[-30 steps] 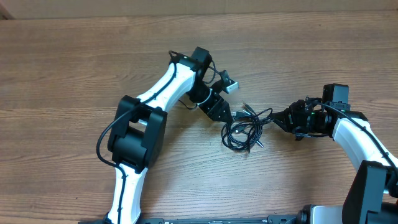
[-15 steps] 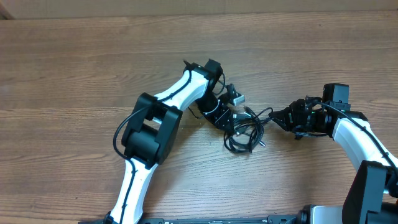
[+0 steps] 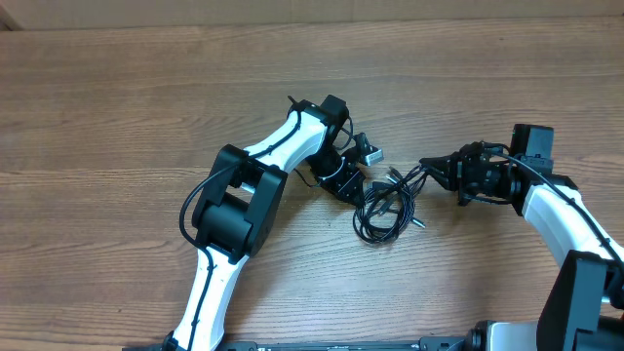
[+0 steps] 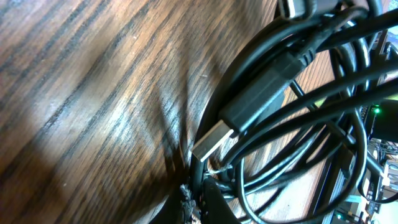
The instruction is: Untangle cables
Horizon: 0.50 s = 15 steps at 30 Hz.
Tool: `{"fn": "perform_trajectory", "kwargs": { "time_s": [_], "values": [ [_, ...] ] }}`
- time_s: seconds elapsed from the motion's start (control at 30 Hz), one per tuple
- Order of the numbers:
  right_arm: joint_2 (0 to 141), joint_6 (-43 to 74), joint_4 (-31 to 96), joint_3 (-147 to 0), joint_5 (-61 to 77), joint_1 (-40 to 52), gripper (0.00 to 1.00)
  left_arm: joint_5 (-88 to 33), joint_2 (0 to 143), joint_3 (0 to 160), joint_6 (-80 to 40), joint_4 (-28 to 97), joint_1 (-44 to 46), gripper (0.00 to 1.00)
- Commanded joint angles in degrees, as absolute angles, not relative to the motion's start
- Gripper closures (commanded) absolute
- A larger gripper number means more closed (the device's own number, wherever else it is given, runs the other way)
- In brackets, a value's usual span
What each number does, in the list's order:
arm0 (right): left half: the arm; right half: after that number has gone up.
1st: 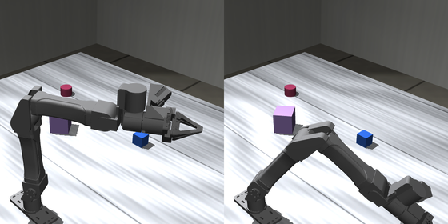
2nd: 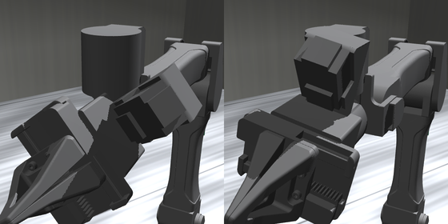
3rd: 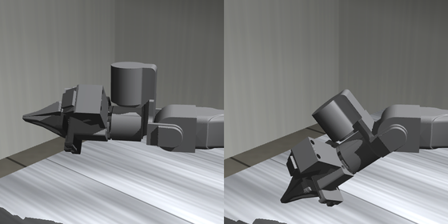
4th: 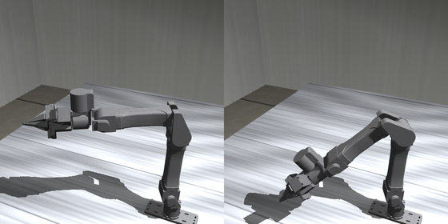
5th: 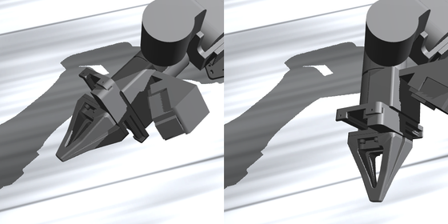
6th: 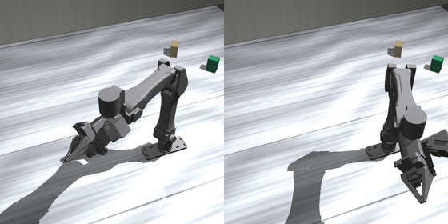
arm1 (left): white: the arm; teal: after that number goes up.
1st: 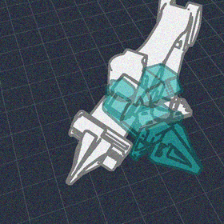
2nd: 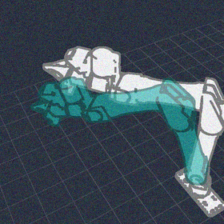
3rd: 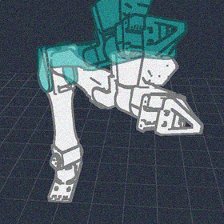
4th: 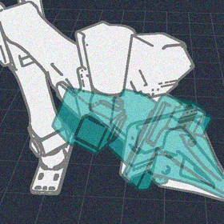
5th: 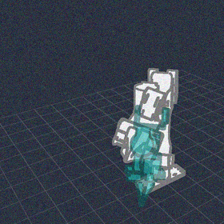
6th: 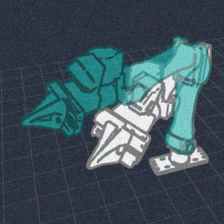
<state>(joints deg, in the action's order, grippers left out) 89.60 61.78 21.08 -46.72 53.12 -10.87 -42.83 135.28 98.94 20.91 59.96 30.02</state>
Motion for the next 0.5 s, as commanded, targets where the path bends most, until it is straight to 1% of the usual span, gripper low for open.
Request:
{"fn": "perform_trajectory", "kwargs": {
  "time_s": [0.0, 0.1, 0.3, 0.4, 0.43, 0.47],
  "values": [
    [89.71, 64.34, 20.21, -48.01, 52.51, -13.08, 0.96, -40.84, 136.86, 99.09, 20.49, 59.92, 30.13, 0.95],
    [89.71, 64.07, 21.23, -48.01, 46.3, -14.87, 0.96, -40.49, 136.86, 99.09, 20.47, 59.9, 30.13, 0.95],
    [89.71, 64.1, 30.44, -47.97, 31.07, -16.8, 0.96, -40.42, 136.86, 99.09, 20.08, 59.88, 30.13, 0.96],
    [89.71, 64.1, 32.51, -47.97, 30.61, -17.65, 0.96, -40.34, 136.86, 99.09, 19.84, 59.7, 30.13, 0.96],
    [89.71, 64.01, 32.42, -47.97, 32.64, -17.89, 0.96, -39.99, 136.86, 99.09, 19.35, 59.53, 30.13, 0.96],
    [89.71, 62.67, 31.4, -47.97, 37.76, -18.24, 0.96, -39.81, 136.86, 99.09, 19.05, 59.44, 30.13, 0.96]
  ]
}}
